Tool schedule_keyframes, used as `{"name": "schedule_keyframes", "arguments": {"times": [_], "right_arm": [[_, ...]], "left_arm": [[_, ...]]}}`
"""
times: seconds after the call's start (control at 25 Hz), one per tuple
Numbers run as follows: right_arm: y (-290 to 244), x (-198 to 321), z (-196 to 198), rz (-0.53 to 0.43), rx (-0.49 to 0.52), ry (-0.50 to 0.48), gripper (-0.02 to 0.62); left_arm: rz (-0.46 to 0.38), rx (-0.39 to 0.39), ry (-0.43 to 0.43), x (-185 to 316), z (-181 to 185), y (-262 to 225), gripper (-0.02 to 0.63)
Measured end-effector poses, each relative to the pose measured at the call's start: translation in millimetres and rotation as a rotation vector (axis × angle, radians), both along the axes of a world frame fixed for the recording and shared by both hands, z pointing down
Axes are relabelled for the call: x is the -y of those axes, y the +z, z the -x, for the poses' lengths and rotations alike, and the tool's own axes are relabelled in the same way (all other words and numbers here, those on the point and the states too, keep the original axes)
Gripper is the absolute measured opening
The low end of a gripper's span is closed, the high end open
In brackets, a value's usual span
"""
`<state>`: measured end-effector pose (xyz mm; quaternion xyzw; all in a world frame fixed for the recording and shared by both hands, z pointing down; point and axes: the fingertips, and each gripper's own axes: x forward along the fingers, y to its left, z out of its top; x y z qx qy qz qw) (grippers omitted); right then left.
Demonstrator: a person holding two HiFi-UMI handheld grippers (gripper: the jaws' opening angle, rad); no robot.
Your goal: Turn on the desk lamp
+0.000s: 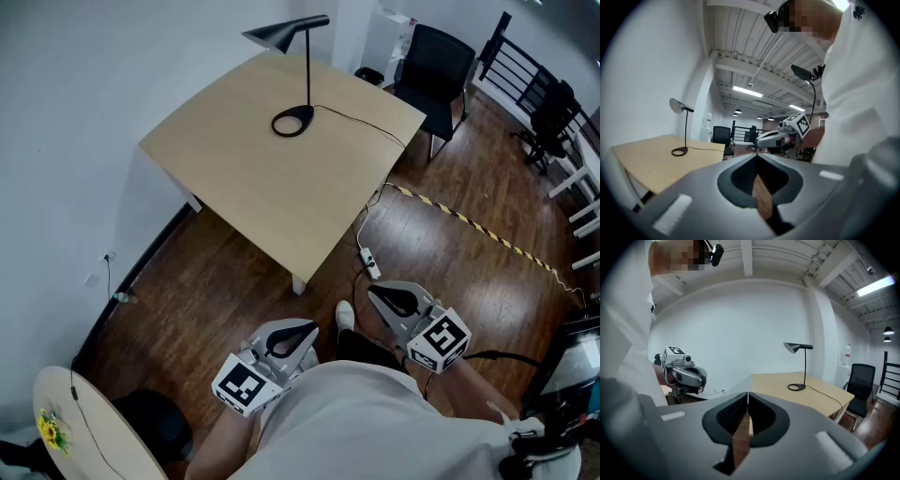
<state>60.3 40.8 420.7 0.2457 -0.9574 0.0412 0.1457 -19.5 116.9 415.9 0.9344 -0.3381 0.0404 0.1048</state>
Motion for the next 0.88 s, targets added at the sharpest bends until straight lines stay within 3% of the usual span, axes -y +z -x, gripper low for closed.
{"name": "schedule_keyframes", "arguments": {"times": [0.16, 0.36, 0.68, 0.88], "right_arm": [[1.9, 27.0, 19.1, -0.004, -0.001, -0.016, 0.005], [13.3, 97.9, 44.5, -0.009, 0.005, -0.056, 0.003], [31.8, 247.4, 81.6, -0.007, 0.000, -0.125, 0.003], [68.8, 342.6, 104.1, 0.014, -0.070, -0.166, 0.003]], "left_arm": [[-0.004, 0.010, -0.023, 10.7, 13.5, -1.4, 0.017], [-0.006, 0.031, -0.090, 60.1, 36.2, 0.1, 0.017], [0.027, 0.056, -0.251, 157.6, 63.3, -12.1, 0.017], [0.051, 0.059, -0.330, 215.4, 69.7, -20.1, 0.017]]}}
